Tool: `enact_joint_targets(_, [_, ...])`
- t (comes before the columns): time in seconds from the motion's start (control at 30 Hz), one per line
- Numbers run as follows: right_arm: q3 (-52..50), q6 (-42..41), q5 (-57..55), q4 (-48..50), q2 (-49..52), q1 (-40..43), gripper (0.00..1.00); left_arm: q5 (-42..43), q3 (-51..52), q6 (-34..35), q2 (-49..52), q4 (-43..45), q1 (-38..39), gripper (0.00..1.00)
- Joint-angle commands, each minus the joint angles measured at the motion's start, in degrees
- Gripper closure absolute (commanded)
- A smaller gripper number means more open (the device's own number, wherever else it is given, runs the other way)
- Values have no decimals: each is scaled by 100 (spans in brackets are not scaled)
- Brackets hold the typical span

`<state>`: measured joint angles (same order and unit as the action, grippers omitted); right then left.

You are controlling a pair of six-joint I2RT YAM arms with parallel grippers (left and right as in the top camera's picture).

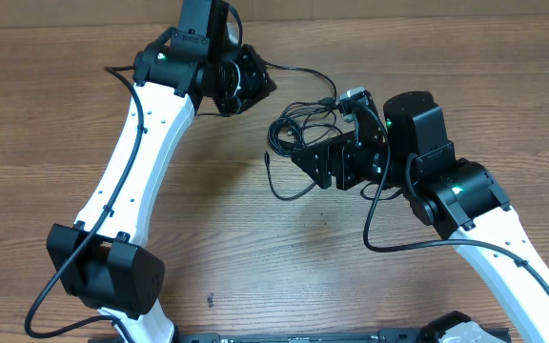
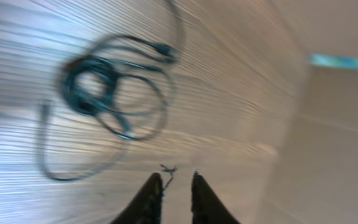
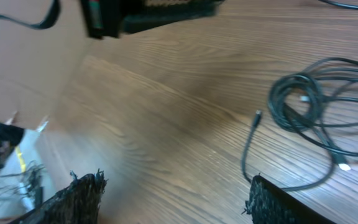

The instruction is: Untangle cables

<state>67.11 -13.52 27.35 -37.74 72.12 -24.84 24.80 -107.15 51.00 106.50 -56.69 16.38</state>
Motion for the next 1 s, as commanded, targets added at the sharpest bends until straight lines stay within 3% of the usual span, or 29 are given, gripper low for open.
enact_joint_targets(0.0, [46, -17, -699, -107, 13, 13, 24, -2094, -72, -229, -101, -356, -24, 47])
enact_joint_targets(0.07, [46, -15, -1010, -122, 13, 11, 21, -2643, -50, -243, -22, -562, 28, 39])
enact_joint_targets(0.17, [46, 0, -1193, -120, 13, 11, 21, -2675, -46, -289, 275, -636, 55, 36])
enact_joint_targets(0.37, [46, 4, -1250, -120, 13, 13, 20, -2476, -46, -476, 1019, -619, 66, 37])
enact_joint_targets(0.5, [46, 4, -1342, -114, 13, 13, 20, -2490, -46, -741, 1644, -413, 173, 46])
enact_joint_targets(0.83, [46, 4, -1384, -186, 31, 11, 18, -2546, -46, -807, 2437, 313, 640, 44])
enact_joint_targets(0.97, [46, 4, -1384, -203, 129, 11, 18, -2881, -46, -964, 2468, 492, 811, 38])
